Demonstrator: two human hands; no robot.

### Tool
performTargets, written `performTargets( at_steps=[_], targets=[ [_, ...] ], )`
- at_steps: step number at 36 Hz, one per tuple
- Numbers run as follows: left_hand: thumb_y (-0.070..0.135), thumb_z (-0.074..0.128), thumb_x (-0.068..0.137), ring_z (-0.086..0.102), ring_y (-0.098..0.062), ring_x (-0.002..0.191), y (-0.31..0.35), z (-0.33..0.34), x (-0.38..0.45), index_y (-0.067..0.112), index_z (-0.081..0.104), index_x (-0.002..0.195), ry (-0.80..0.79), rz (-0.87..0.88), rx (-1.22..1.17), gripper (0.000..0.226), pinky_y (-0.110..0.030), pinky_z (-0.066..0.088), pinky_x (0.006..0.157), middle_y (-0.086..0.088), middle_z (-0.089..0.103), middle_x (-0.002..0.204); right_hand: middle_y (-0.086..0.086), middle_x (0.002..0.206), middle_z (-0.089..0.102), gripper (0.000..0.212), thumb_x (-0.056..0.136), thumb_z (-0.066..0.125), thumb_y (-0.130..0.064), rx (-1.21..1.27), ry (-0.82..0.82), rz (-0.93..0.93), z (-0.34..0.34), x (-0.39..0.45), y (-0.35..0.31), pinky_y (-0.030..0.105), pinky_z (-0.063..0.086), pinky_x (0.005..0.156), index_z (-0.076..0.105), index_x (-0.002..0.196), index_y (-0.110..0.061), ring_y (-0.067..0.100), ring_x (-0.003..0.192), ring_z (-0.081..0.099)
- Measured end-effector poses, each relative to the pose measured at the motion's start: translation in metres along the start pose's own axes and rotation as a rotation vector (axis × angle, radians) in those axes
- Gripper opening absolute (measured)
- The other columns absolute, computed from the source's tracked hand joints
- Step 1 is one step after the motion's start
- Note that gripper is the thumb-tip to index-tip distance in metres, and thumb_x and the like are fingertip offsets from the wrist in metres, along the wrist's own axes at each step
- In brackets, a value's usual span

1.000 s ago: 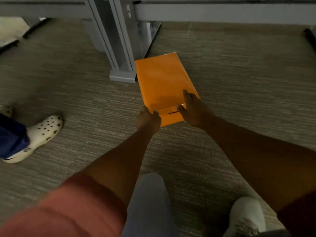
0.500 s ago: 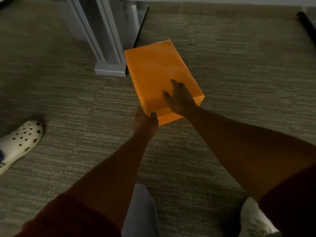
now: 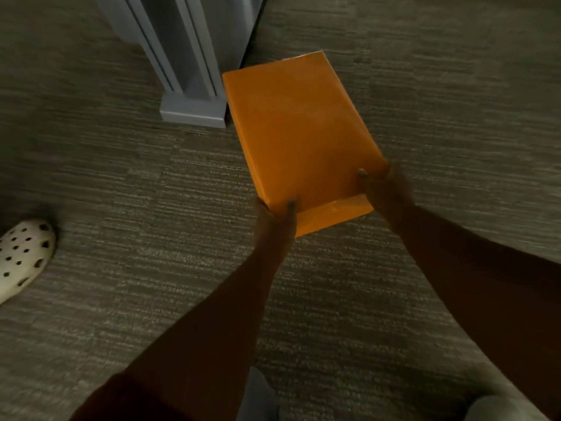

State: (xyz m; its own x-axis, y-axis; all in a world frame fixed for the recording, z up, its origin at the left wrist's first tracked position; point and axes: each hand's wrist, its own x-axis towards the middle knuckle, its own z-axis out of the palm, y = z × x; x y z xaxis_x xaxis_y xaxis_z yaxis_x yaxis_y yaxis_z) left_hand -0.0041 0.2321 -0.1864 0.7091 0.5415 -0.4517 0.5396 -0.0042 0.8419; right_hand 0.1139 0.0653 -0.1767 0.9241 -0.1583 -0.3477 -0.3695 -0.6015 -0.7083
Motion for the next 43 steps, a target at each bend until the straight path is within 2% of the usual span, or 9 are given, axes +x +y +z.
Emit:
performTargets(
  at_steps=[6,11,16,17,21,27,33,37,43],
  targets=[
    [0.045,0.063,0.090,0.062,-0.029,0.105,-0.006,0.006,0.009,0.017,0.047,0.133,0.118,-0.034,-0.108,0.054,-0.055,0.053,0.092,-0.006,0.061,0.121,0.002,0.106,0.066,0.049,0.085,0.067,-0.049,0.206,-0.060,0.101,-0.006,0.004,0.010,0.053,0.057,0.089,0.055,0.123,-0.020,0.027,0.101,0.066],
    [0.046,0.059,0.091,0.061,-0.019,0.091,-0.016,0.006,-0.001,0.025,0.054,0.119,0.130,-0.001,-0.088,0.036,-0.050,0.056,0.087,0.006,0.060,0.099,0.012,0.112,0.069,0.048,0.087,0.069,-0.042,0.235,-0.054,0.171,-0.012,-0.008,0.029,0.052,0.058,0.089,0.062,0.122,-0.010,0.026,0.094,0.067],
    [0.042,0.056,0.095,0.064,-0.023,0.086,-0.010,-0.020,0.016,0.031,0.058,0.096,-0.005,0.042,-0.055,0.011,-0.050,0.057,0.083,0.003,0.064,0.091,0.018,0.103,0.065,0.024,0.093,0.065,-0.037,0.321,-0.102,0.266,-0.006,-0.025,0.031,0.057,0.052,0.093,0.064,0.095,-0.013,0.032,0.092,0.062],
    [0.041,0.056,0.095,0.063,-0.024,0.086,0.023,-0.041,0.040,0.032,0.059,0.092,0.049,0.150,-0.034,0.009,-0.052,0.057,0.083,0.002,0.064,0.091,0.016,0.101,0.063,0.023,0.094,0.065,-0.035,0.385,-0.144,0.210,0.007,-0.008,-0.005,0.057,0.052,0.093,0.064,0.094,-0.012,0.033,0.092,0.061],
    [0.036,0.056,0.097,0.059,-0.017,0.077,0.060,-0.083,0.082,0.033,0.060,0.087,0.046,0.175,-0.034,0.012,-0.054,0.057,0.082,0.005,0.061,0.084,0.013,0.111,0.064,0.037,0.092,0.066,-0.037,0.454,-0.147,0.178,0.040,-0.001,-0.042,0.057,0.053,0.096,0.064,0.115,-0.007,0.035,0.103,0.064],
    [0.034,0.056,0.097,0.061,-0.026,0.093,0.063,-0.110,0.095,0.019,0.063,0.108,0.043,0.084,-0.048,0.019,-0.052,0.057,0.088,-0.006,0.063,0.102,0.017,0.122,0.063,0.041,0.094,0.063,-0.036,0.523,-0.132,0.234,0.067,-0.024,-0.041,0.054,0.052,0.095,0.060,0.124,-0.009,0.038,0.110,0.062],
    [0.030,0.055,0.098,0.060,-0.027,0.092,0.059,-0.119,0.105,0.022,0.066,0.103,0.069,0.067,-0.094,0.014,-0.054,0.055,0.089,-0.011,0.063,0.104,0.018,0.128,0.061,0.043,0.097,0.060,-0.034,0.511,-0.121,0.232,0.083,-0.030,-0.043,0.059,0.049,0.100,0.058,0.131,-0.007,0.040,0.116,0.059],
    [0.028,0.054,0.099,0.060,-0.026,0.092,0.054,-0.123,0.113,0.031,0.065,0.088,0.106,0.047,-0.135,0.017,-0.055,0.053,0.091,-0.004,0.064,0.098,0.015,0.123,0.060,0.038,0.098,0.059,-0.032,0.487,-0.115,0.228,0.091,-0.029,-0.048,0.058,0.049,0.100,0.058,0.128,-0.009,0.037,0.112,0.059],
    [0.027,0.056,0.098,0.058,-0.013,0.074,0.043,-0.124,0.126,0.037,0.067,0.069,0.204,0.045,-0.214,0.033,-0.050,0.055,0.085,0.011,0.062,0.077,0.012,0.107,0.062,0.031,0.096,0.061,-0.031,0.474,-0.106,0.215,0.104,-0.032,-0.053,0.058,0.052,0.095,0.063,0.118,-0.009,0.032,0.097,0.061]
  ],
)
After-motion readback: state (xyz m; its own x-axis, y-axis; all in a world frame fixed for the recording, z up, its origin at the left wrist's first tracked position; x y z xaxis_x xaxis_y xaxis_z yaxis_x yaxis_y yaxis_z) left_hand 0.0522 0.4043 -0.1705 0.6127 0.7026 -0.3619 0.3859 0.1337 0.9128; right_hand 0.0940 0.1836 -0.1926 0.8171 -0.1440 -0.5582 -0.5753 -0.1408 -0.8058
